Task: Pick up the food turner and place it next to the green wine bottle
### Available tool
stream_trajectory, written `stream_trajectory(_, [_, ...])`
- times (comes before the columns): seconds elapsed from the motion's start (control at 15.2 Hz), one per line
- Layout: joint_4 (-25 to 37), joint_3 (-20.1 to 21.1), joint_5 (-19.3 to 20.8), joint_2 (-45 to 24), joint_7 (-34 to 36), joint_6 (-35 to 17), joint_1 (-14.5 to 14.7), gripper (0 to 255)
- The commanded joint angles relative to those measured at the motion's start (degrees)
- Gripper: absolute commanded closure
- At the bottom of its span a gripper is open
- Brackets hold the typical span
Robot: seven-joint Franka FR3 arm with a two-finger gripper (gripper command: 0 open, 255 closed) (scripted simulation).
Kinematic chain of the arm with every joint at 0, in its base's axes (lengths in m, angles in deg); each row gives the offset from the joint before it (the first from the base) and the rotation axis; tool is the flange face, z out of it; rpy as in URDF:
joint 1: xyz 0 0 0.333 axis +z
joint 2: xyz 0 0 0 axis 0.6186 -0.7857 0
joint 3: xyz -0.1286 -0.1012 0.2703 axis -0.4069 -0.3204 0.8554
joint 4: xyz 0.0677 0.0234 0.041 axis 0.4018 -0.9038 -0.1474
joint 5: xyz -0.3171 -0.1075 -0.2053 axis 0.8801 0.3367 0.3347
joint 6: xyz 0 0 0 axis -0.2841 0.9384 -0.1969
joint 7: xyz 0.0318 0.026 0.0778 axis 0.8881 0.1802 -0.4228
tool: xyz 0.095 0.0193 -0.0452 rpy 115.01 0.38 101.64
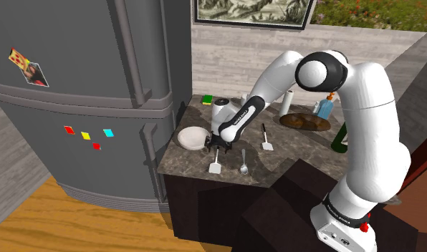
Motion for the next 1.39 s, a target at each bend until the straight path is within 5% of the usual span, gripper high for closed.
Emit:
stream_trajectory(0.0, [0.18,-0.16,0.15,-0.48,0.18,-0.33,0.16,0])
stream_trajectory(0.4, [0.18,-0.16,0.15,-0.48,0.18,-0.32,0.16,0])
stream_trajectory(0.46, [0.18,-0.16,0.15,-0.48,0.18,-0.32,0.16,255])
stream_trajectory(1.32, [-0.63,0.78,-0.76,2.31,-0.6,1.67,-0.54,255])
